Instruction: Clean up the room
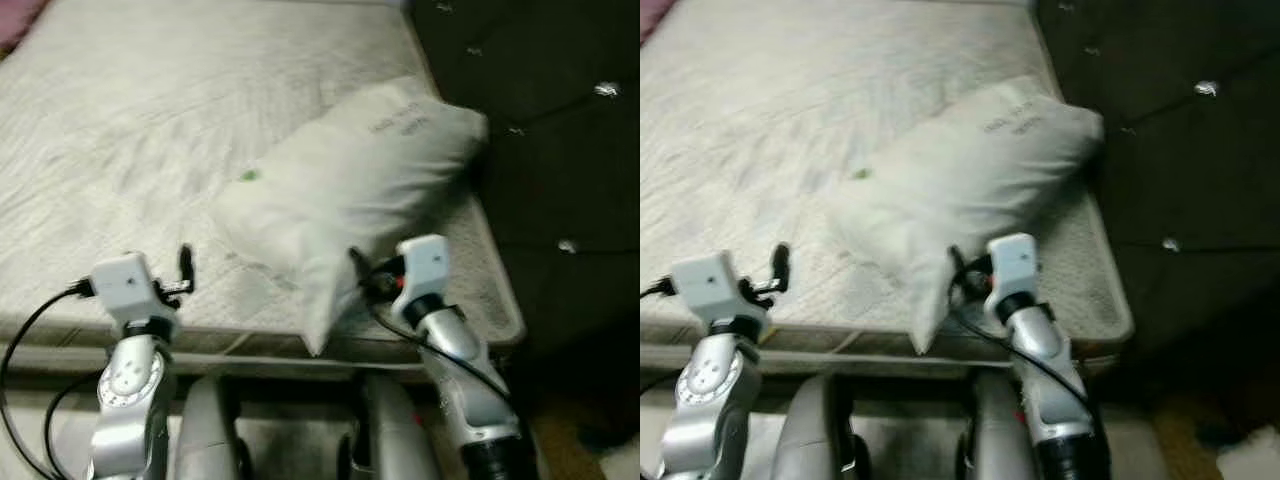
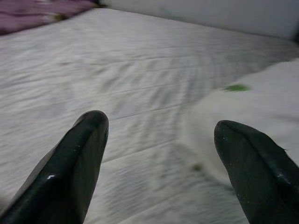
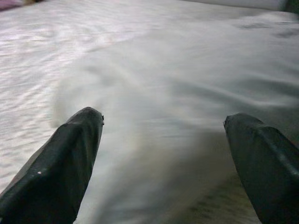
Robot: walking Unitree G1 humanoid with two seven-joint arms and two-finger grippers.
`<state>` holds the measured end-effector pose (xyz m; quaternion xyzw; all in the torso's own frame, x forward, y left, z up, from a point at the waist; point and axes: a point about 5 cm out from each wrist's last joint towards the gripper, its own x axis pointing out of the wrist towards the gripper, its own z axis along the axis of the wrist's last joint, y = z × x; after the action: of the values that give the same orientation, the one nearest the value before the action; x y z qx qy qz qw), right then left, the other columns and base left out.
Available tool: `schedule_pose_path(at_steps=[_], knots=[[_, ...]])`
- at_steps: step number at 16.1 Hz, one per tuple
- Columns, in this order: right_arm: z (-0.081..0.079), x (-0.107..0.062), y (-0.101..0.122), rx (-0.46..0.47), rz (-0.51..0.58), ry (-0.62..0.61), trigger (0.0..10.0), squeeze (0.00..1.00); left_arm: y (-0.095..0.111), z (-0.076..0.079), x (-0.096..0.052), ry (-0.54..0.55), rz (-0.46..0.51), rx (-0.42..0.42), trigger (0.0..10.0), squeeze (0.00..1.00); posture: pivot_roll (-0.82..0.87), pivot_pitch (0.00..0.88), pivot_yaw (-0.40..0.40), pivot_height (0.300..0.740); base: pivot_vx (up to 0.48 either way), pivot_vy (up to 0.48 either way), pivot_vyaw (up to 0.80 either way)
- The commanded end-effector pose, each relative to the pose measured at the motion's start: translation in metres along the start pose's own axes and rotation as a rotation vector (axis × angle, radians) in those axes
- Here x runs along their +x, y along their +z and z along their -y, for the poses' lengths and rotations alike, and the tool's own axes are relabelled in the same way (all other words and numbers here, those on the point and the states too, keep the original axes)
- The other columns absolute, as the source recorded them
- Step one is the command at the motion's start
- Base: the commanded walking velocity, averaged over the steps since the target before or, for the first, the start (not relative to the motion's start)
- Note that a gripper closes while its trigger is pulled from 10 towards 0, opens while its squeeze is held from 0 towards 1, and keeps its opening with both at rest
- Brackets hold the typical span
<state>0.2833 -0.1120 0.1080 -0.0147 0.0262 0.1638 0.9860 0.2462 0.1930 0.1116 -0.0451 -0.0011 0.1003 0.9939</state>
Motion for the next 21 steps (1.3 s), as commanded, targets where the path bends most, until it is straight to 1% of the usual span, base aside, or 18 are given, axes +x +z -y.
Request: schedule_pose_path(at_steps=[1,8,10,11,13,14,15,17,18,19,21], knots=[[0.002,-0.001,-0.001,0.003,-0.013,0.002,10.0,0.0,-0.004,0.0,-0.001,0.005,-0.024,0.005,10.0,0.0,0.04,0.128,-0.011,0.548,0.0,0.0,0.0],[0.0,0.0,-0.005,0.016,-0.042,0.024,10.0,0.0,-0.005,0.0,-0.001,0.01,-0.027,0.01,10.0,0.0,0.05,0.126,-0.011,0.548,0.0,0.0,0.0],[-0.002,0.003,-0.008,0.025,-0.08,0.059,10.0,0.0,-0.004,0.0,-0.001,0.017,-0.025,0.011,10.0,0.0,0.05,0.126,-0.013,0.548,0.0,0.0,0.0],[-0.005,0.008,-0.008,-0.008,-0.114,0.126,10.0,0.0,-0.004,0.0,-0.001,0.02,-0.024,0.011,10.0,0.0,0.05,0.126,-0.012,0.548,0.0,0.0,0.0],[-0.008,0.018,-0.011,-0.025,-0.171,0.19,10.0,0.0,-0.003,0.001,-0.002,0.023,-0.026,0.01,10.0,0.0,0.06,0.127,-0.011,0.548,0.0,0.0,0.0],[-0.011,0.028,-0.012,-0.047,-0.193,0.228,10.0,0.0,-0.003,0.0,-0.003,0.023,-0.035,0.013,10.0,0.0,0.07,0.133,-0.011,0.548,0.0,0.0,0.0],[-0.014,0.035,-0.011,-0.071,-0.191,0.247,10.0,0.0,-0.004,-0.002,-0.004,0.027,-0.042,0.019,10.0,0.0,0.08,0.146,-0.01,0.548,0.0,0.0,0.0],[-0.02,0.052,-0.005,-0.067,-0.19,0.245,10.0,0.0,-0.002,-0.008,-0.007,0.035,-0.042,0.029,10.0,0.0,0.1,0.133,-0.015,0.548,0.0,0.0,0.0],[-0.02,0.054,-0.004,-0.068,-0.19,0.241,10.0,0.0,-0.001,-0.008,-0.007,0.038,-0.042,0.032,10.0,0.0,0.12,0.133,-0.018,0.548,0.0,0.0,0.0],[-0.021,0.066,-0.001,-0.054,-0.208,0.182,10.0,0.0,0.0,-0.014,-0.012,0.063,-0.042,0.04,10.0,0.0,0.15,0.137,-0.026,0.548,0.0,0.0,0.0],[-0.019,0.074,0.002,0.014,-0.233,0.112,10.0,0.0,0.0,-0.018,-0.018,0.08,-0.049,0.048,10.0,0.0,0.17,0.14,-0.032,0.548,0.0,0.0,0.0]])
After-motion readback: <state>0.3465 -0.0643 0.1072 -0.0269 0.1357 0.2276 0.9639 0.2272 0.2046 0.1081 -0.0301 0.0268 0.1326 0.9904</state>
